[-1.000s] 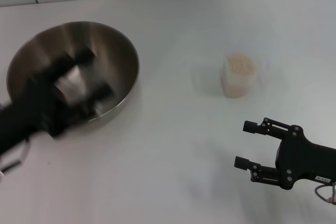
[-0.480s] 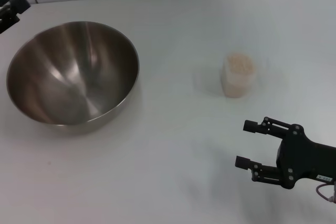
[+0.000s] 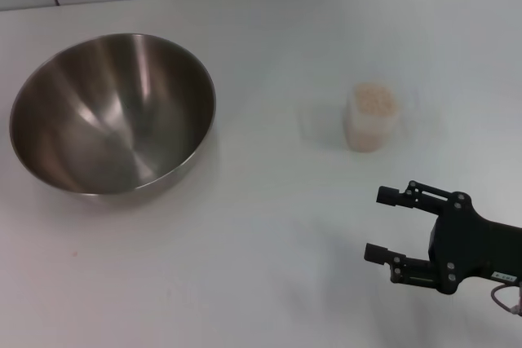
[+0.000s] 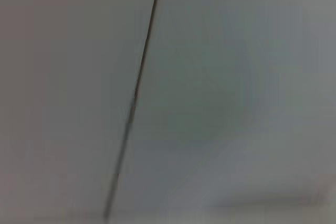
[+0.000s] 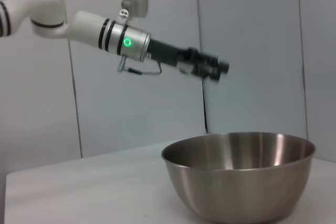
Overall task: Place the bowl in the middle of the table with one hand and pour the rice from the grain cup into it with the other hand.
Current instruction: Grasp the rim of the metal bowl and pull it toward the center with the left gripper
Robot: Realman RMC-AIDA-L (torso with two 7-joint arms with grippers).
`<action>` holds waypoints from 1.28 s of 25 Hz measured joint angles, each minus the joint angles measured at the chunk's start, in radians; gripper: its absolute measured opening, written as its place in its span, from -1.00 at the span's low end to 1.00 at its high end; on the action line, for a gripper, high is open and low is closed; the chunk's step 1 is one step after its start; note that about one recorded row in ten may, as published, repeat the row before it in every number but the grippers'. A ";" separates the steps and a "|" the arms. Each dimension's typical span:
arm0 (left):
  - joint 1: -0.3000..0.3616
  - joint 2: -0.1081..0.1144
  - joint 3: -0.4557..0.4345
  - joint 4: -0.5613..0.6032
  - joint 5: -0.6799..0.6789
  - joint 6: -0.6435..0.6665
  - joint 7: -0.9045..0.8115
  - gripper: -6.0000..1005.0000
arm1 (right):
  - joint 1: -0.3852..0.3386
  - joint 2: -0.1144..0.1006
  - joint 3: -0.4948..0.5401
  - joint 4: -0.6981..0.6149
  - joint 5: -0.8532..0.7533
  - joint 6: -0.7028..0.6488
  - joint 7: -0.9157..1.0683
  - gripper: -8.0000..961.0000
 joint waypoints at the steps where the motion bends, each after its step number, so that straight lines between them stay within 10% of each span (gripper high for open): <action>1: -0.038 -0.031 -0.064 -0.011 0.093 0.104 -0.046 0.53 | -0.001 0.000 -0.001 -0.001 0.000 0.001 0.000 0.58; 6: -0.156 -0.113 -0.261 -0.085 0.312 0.348 -0.031 0.50 | -0.001 0.001 -0.002 -0.001 0.000 0.002 0.001 0.58; 32: -0.240 -0.114 -0.260 -0.314 0.421 0.381 0.080 0.36 | -0.005 0.002 0.001 -0.001 0.000 0.008 0.001 0.58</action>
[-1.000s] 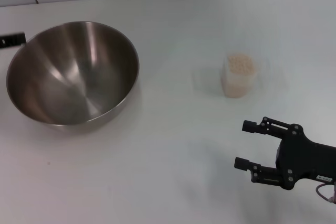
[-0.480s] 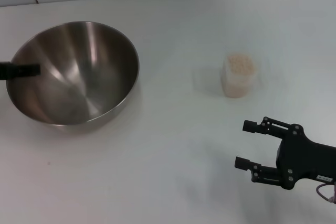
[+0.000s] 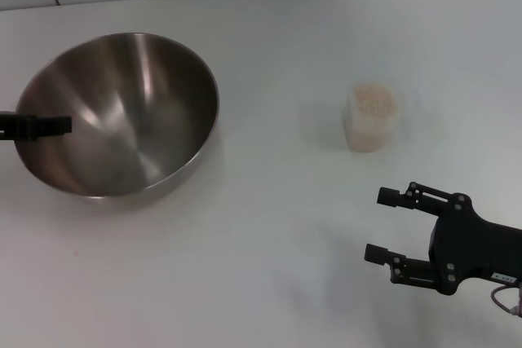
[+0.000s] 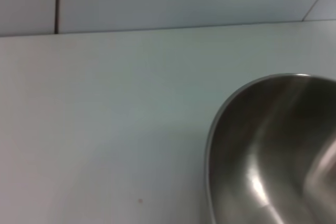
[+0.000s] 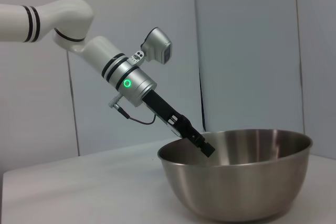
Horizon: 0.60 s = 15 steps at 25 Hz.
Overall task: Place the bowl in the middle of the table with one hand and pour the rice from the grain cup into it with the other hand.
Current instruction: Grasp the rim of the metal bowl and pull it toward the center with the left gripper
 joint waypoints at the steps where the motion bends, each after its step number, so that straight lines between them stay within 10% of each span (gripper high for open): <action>1: -0.004 0.000 -0.002 -0.005 0.000 0.000 0.001 0.35 | 0.000 0.000 0.000 0.000 0.000 0.001 0.000 0.58; 15: -0.050 0.003 -0.004 -0.053 0.001 0.005 0.004 -0.57 | 0.001 0.000 -0.002 0.000 0.000 0.001 0.000 0.58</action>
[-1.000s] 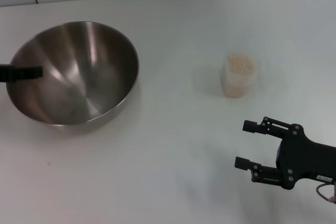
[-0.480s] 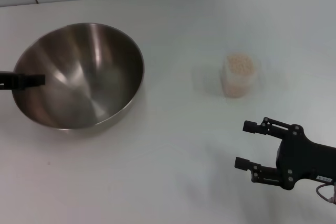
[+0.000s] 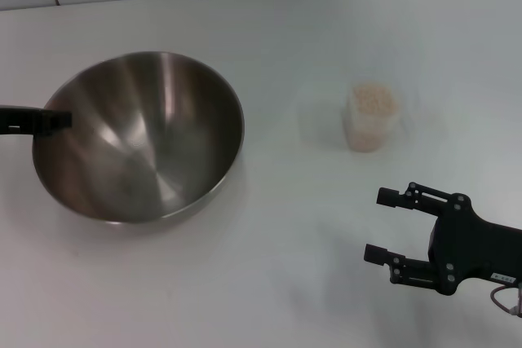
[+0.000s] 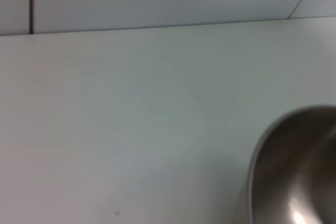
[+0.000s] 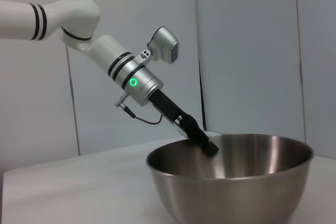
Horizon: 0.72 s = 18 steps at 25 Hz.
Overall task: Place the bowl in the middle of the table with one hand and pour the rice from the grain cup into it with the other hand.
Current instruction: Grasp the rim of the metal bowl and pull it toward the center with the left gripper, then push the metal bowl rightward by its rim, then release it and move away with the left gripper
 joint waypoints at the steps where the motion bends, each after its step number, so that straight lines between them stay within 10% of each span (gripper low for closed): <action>1: -0.005 0.001 0.000 -0.006 0.000 0.001 0.000 -0.64 | 0.000 0.000 0.000 0.000 0.000 0.000 0.000 0.58; 18: -0.274 0.000 -0.032 -0.261 -0.031 -0.052 0.080 -0.89 | 0.004 0.001 -0.003 0.000 0.000 -0.002 0.000 0.58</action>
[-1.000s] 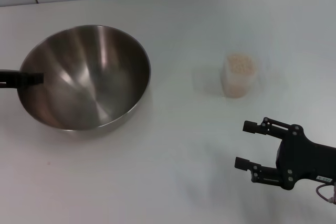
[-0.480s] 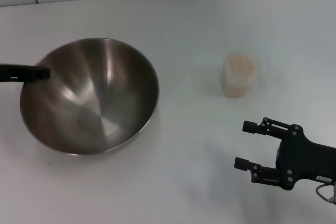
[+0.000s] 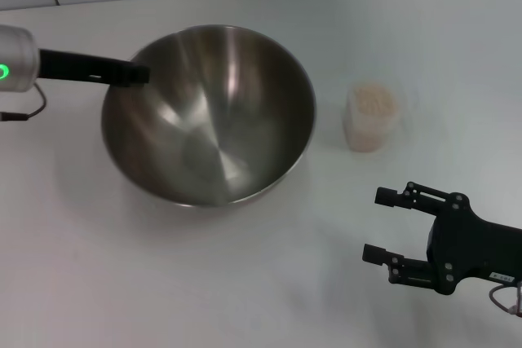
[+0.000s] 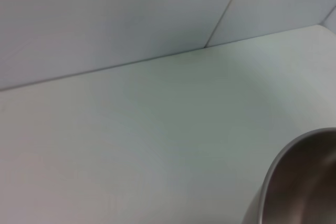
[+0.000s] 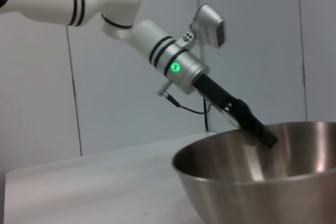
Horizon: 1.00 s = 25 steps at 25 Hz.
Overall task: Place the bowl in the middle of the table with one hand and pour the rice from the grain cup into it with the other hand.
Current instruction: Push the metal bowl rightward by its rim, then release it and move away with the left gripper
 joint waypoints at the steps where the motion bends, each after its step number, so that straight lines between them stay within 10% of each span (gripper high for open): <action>1: 0.000 0.000 0.000 0.000 0.000 0.000 0.000 -0.89 | 0.000 0.000 0.000 0.000 0.000 0.000 0.000 0.58; 13: -0.057 -0.004 0.017 -0.118 0.003 -0.087 0.035 -0.80 | -0.001 0.001 0.006 0.000 -0.015 0.000 0.000 0.58; 25: 0.004 -0.013 0.018 0.015 -0.036 -0.009 0.119 -0.61 | -0.001 0.014 0.063 0.006 -0.011 0.030 0.032 0.55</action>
